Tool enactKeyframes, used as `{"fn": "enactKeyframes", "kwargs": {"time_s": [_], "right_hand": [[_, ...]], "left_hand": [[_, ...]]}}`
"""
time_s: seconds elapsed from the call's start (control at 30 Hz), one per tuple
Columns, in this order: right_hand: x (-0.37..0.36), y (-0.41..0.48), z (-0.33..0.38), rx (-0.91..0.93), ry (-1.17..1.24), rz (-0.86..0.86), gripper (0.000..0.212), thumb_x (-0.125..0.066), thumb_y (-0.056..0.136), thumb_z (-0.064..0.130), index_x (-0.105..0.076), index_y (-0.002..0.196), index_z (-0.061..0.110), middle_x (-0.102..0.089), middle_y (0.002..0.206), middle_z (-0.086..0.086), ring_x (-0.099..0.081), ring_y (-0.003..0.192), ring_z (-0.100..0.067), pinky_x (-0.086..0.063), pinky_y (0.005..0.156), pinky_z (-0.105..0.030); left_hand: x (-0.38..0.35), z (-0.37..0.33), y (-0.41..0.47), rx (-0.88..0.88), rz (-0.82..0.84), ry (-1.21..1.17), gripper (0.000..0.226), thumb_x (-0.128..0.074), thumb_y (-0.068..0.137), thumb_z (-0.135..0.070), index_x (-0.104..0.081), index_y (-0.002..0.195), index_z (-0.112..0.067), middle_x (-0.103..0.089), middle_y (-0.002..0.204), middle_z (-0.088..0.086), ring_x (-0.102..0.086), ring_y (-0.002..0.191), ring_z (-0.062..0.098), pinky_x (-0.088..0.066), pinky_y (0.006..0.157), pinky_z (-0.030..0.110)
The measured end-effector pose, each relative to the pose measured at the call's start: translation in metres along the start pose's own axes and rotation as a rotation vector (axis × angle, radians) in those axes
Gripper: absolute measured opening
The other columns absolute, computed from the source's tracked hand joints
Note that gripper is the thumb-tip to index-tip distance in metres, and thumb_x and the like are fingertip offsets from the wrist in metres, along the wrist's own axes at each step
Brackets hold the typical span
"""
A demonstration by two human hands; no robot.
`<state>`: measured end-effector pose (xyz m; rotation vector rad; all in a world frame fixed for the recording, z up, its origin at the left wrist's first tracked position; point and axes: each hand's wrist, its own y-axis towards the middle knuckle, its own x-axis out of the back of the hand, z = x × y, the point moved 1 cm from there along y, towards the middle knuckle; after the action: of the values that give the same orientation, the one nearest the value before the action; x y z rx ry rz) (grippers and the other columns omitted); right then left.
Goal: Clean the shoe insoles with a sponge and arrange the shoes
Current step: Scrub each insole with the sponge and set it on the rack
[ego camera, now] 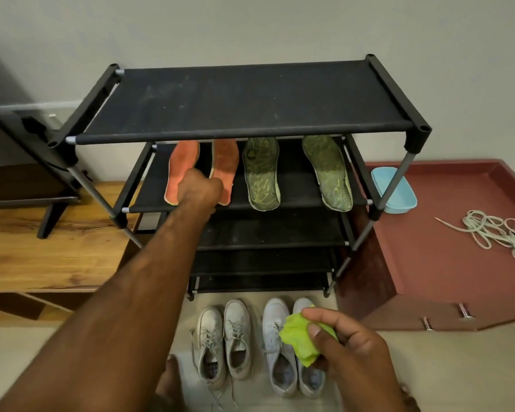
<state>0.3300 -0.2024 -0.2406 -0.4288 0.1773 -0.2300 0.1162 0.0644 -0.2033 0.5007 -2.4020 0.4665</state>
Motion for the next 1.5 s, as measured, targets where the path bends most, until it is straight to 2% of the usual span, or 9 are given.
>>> {"fn": "enactKeyframes", "kwargs": {"time_s": [0.07,0.23,0.47,0.63,0.77,0.9,1.1,1.3,1.5], "right_hand": [[-0.003,-0.003,0.001,0.017,0.003,-0.001,0.039,-0.066,0.091,-0.009,-0.085,0.086,0.024,-0.08,0.101,-0.008,-0.076,0.092,-0.028,-0.063,0.07,-0.038],[-0.011,-0.02,0.014,0.034,0.023,0.022,0.034,-0.064,0.092,-0.011,-0.085,0.084,0.016,-0.079,0.1,-0.009,-0.077,0.085,-0.024,-0.06,0.062,-0.032],[-0.023,-0.058,0.041,0.093,-0.015,0.055,0.016,-0.067,0.097,0.012,-0.082,0.094,0.015,-0.08,0.092,-0.005,-0.077,0.087,-0.022,-0.059,0.067,-0.032],[-0.029,-0.088,0.054,0.125,-0.027,0.155,0.026,-0.062,0.1,0.031,-0.082,0.093,0.016,-0.079,0.092,-0.01,-0.077,0.09,-0.028,-0.062,0.083,-0.041],[-0.036,-0.104,0.05,0.182,-0.117,0.117,0.012,-0.069,0.097,0.019,-0.081,0.098,0.019,-0.08,0.094,-0.001,-0.077,0.09,-0.022,-0.062,0.086,-0.046],[-0.037,-0.12,0.051,0.194,-0.117,0.117,0.013,-0.07,0.095,0.011,-0.081,0.094,0.017,-0.08,0.089,-0.003,-0.077,0.084,-0.022,-0.059,0.076,-0.038],[-0.033,-0.133,0.048,0.179,-0.15,0.17,0.013,-0.071,0.094,0.013,-0.083,0.092,0.017,-0.08,0.09,-0.01,-0.075,0.087,-0.037,-0.06,0.083,-0.053],[-0.008,-0.133,0.051,0.158,-0.272,0.205,0.013,-0.071,0.095,0.015,-0.083,0.093,0.016,-0.08,0.09,-0.005,-0.078,0.087,-0.026,-0.062,0.076,-0.042],[0.02,-0.131,0.079,0.525,-0.451,-0.297,0.019,-0.073,0.094,0.021,-0.076,0.097,0.039,-0.075,0.092,0.023,-0.071,0.08,-0.004,-0.062,0.08,-0.046]], "left_hand": [[0.008,0.0,-0.019,0.041,0.044,-0.269,0.015,-0.062,0.089,-0.006,-0.063,0.104,-0.007,-0.067,0.098,0.012,-0.062,0.073,0.023,-0.047,0.04,0.024],[0.033,0.02,-0.094,0.069,0.186,-0.517,0.008,-0.056,0.098,-0.006,-0.061,0.103,-0.005,-0.05,0.07,0.006,-0.047,0.058,0.015,-0.047,0.04,0.024],[0.065,0.072,-0.234,0.02,0.426,-0.737,0.009,-0.059,0.101,-0.01,-0.066,0.106,-0.008,-0.066,0.078,0.011,-0.052,0.05,0.014,-0.047,0.047,0.033],[0.083,0.111,-0.304,0.037,0.589,-0.742,0.01,-0.069,0.096,-0.015,-0.068,0.107,-0.013,-0.071,0.096,0.015,-0.064,0.063,0.028,-0.052,0.051,0.037],[0.097,0.126,-0.325,0.045,0.682,-0.732,0.021,-0.074,0.08,-0.029,-0.072,0.1,-0.022,-0.072,0.102,0.014,-0.071,0.071,0.034,-0.056,0.054,0.04],[0.108,0.117,-0.316,-0.089,0.599,-0.651,0.038,-0.061,0.087,-0.06,-0.073,0.107,-0.03,-0.075,0.106,0.001,-0.073,0.094,0.022,-0.057,0.077,0.042],[0.092,0.073,-0.29,0.061,0.705,-1.141,0.074,-0.032,0.1,-0.066,-0.06,0.139,-0.01,-0.067,0.132,0.02,-0.064,0.123,0.032,-0.052,0.099,0.047],[0.068,0.077,-0.309,0.108,0.934,-1.296,0.087,-0.034,0.096,-0.072,-0.066,0.13,0.002,-0.066,0.112,0.026,-0.065,0.093,0.033,-0.055,0.085,0.043],[0.06,0.093,-0.328,0.175,0.871,-1.358,0.071,-0.037,0.098,-0.058,-0.074,0.118,-0.001,-0.066,0.118,0.026,-0.064,0.097,0.036,-0.058,0.084,0.052]]}}
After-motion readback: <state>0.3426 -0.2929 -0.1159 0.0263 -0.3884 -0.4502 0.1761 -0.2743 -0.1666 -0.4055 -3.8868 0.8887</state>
